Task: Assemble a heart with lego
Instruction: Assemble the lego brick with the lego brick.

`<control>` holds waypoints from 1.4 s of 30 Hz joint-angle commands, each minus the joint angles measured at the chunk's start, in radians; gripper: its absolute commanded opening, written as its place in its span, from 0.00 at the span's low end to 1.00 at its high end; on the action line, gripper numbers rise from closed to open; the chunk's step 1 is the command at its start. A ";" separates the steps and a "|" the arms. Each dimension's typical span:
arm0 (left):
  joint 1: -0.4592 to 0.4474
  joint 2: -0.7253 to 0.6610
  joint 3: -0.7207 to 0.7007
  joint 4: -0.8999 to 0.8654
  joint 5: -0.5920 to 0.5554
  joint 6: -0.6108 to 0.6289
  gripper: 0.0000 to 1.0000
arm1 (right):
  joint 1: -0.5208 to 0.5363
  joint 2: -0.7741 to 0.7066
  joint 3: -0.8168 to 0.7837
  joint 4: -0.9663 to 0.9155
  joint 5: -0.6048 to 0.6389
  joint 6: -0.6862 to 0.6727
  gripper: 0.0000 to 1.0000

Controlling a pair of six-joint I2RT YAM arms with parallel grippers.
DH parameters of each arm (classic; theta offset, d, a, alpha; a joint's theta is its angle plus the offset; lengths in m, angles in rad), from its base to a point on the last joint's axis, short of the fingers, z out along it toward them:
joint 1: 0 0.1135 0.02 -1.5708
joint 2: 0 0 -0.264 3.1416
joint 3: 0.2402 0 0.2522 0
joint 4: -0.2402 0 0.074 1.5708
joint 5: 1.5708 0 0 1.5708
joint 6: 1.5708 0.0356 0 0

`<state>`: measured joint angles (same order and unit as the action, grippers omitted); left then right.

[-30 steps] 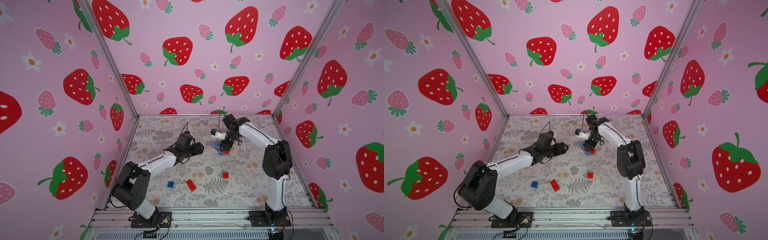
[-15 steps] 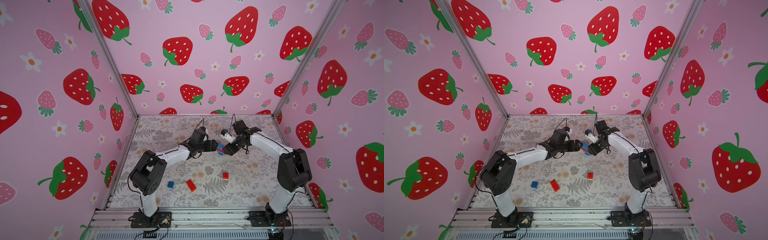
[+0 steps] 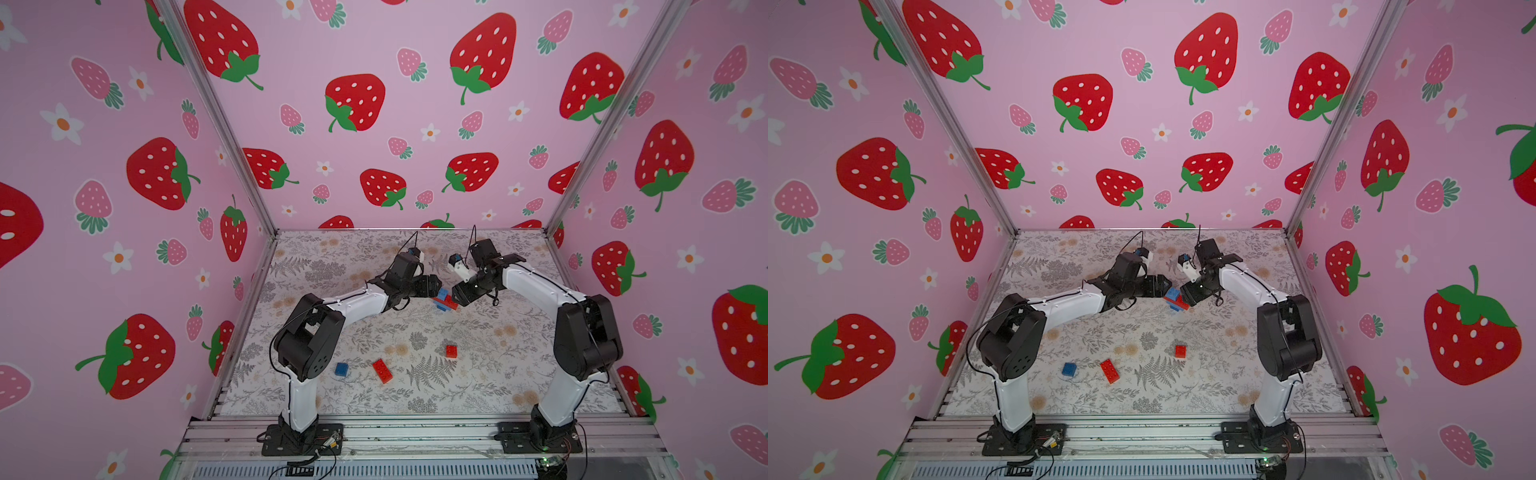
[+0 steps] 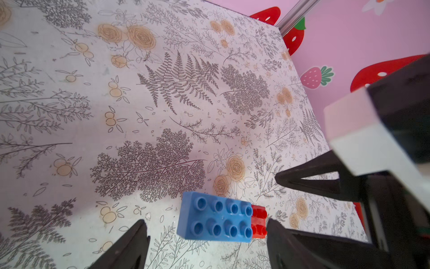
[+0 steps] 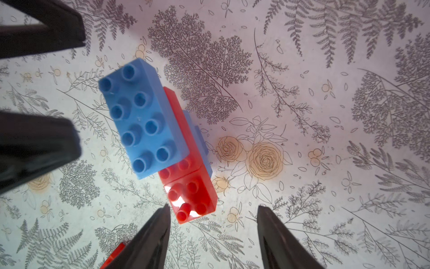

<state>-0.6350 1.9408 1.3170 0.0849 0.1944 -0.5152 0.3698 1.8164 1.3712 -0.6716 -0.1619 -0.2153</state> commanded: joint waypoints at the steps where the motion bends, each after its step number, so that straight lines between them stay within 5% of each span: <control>1: -0.005 0.022 0.051 -0.042 0.008 0.036 0.84 | -0.005 0.029 0.033 0.000 0.011 0.020 0.64; 15: -0.006 0.089 0.114 -0.086 0.043 0.062 0.81 | -0.006 0.060 0.051 0.000 0.024 0.029 0.63; 42: -0.007 0.093 0.054 -0.182 -0.080 0.086 0.78 | -0.008 0.073 0.059 -0.025 0.078 0.024 0.61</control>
<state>-0.6369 2.0243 1.3983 -0.0330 0.1673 -0.4412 0.3683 1.8721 1.4067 -0.6655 -0.1139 -0.1978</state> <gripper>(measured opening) 0.780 0.612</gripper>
